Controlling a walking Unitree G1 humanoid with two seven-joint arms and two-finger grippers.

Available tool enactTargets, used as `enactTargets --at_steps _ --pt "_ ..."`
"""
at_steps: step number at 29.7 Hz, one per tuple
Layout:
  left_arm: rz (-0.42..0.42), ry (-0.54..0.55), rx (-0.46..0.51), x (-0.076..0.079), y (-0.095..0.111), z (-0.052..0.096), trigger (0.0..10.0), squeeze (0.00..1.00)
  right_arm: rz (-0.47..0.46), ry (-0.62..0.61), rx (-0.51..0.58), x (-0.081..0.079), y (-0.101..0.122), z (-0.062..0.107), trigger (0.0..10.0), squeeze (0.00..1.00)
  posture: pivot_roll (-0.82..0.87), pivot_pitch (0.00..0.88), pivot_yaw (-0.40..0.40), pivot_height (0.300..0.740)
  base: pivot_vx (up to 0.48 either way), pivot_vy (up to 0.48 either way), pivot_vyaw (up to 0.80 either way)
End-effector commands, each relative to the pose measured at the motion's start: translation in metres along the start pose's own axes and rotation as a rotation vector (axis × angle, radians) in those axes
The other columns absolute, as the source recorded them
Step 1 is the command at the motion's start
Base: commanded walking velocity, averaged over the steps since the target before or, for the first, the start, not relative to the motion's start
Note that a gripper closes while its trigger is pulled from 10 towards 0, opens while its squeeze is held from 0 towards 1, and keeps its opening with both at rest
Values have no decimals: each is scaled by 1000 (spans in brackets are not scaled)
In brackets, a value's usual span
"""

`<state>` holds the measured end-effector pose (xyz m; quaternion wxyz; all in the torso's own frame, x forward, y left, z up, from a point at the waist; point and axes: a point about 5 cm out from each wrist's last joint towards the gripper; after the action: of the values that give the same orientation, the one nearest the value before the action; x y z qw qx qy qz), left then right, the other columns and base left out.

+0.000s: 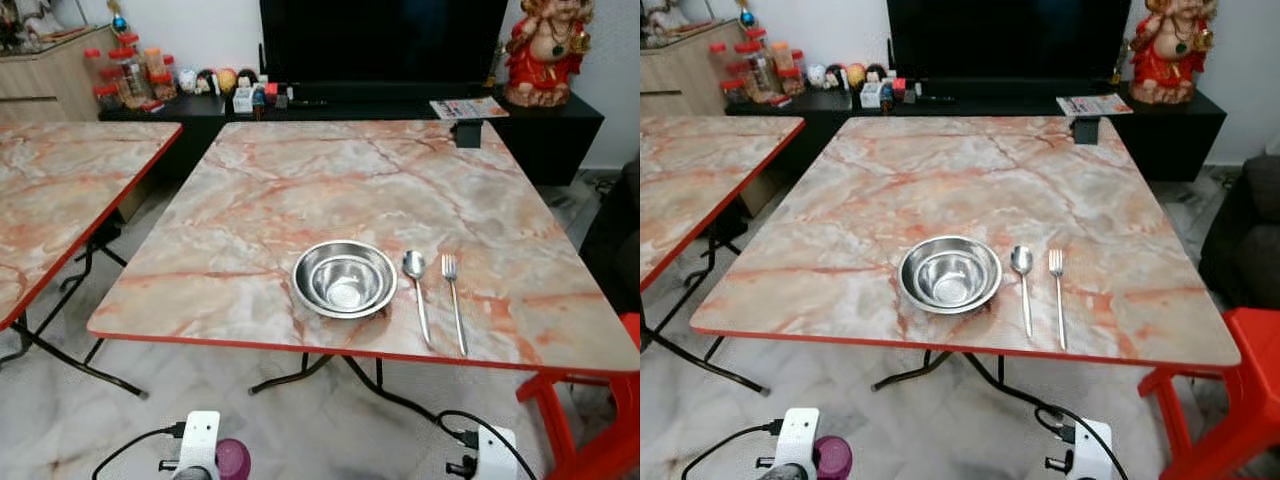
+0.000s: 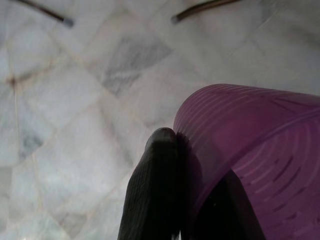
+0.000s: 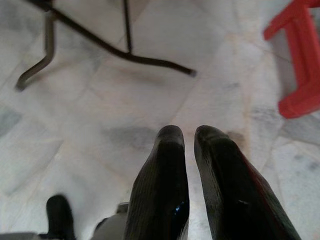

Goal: Setting the table

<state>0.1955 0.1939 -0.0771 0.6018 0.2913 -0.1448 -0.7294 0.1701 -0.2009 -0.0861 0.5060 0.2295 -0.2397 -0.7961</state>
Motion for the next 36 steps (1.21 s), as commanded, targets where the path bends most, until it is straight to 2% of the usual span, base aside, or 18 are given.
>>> enactTargets --at_steps 1,5,11,14,16,19,24,26,28,30,31,32,33,34,36 --pt "-8 18 -11 -1 -5 1 10000 0 0 0 -4 1 -1 0 10000 0 -46 0 -7 740 0 0 0" --pt "-10 64 1 -5 -8 2 10000 0 6 -3 -9 4 -2 1 10000 0 -43 0 -14 740 0 0 0" --pt "8 202 19 -23 -15 5 10000 0 12 -5 -7 6 -1 1 10000 0 -26 0 -24 740 0 0 0" --pt "8 203 19 -23 -15 5 10000 0 12 -5 -7 6 -1 1 10000 0 -26 0 -24 740 0 0 0" --pt "96 376 -21 -48 -36 14 10000 0 33 10 -13 3 -1 0 10000 0 22 0 -47 740 0 0 0" --pt "164 536 -71 -72 -57 24 10000 0 41 25 -11 -2 1 -1 10000 0 28 0 -49 740 0 0 0" --pt "186 623 -102 -89 -64 30 10000 0 42 30 -11 -4 2 -1 10000 0 34 0 -52 740 0 0 0" --pt "202 686 -112 -103 -63 33 10000 0 46 32 -12 -4 2 -1 10000 0 33 0 -50 740 0 0 0" --pt "212 761 -105 -121 -57 36 10000 0 42 29 -10 -4 2 -1 10000 0 30 0 -49 740 0 0 0" --pt "184 817 -67 -135 -47 38 10000 0 41 28 -10 -3 2 -1 10000 0 32 0 -48 740 0 0 0" --pt "142 900 -19 -152 -32 42 10000 0 40 26 -11 -3 2 -1 10000 0 35 0 -48 740 0 0 0" --pt "142 900 -19 -152 -32 42 10000 0 40 26 -11 -3 2 -1 10000 0 35 0 -48 740 0 0 0" --pt "129 945 7 -162 -24 45 10000 0 40 26 -11 -3 2 -1 10000 0 37 0 -50 740 0 0 0" --pt "112 1055 102 -189 3 54 10000 0 41 26 -13 -3 1 -1 10000 0 39 0 -50 740 0 0 0" --pt "91 1112 204 -205 29 61 10000 0 42 27 -14 -4 1 -1 10000 0 40 0 -49 740 0 0 0"
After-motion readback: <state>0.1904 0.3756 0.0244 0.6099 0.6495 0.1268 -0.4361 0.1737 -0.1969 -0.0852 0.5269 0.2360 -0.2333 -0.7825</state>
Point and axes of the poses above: a point about 5 cm out from each wrist's last joint towards the gripper, its own z axis pointing back from the gripper into the wrist, its own y axis along the axis of the wrist's last joint, x = y × z, and after that the axes turned 12 degrees about -z, right-handed
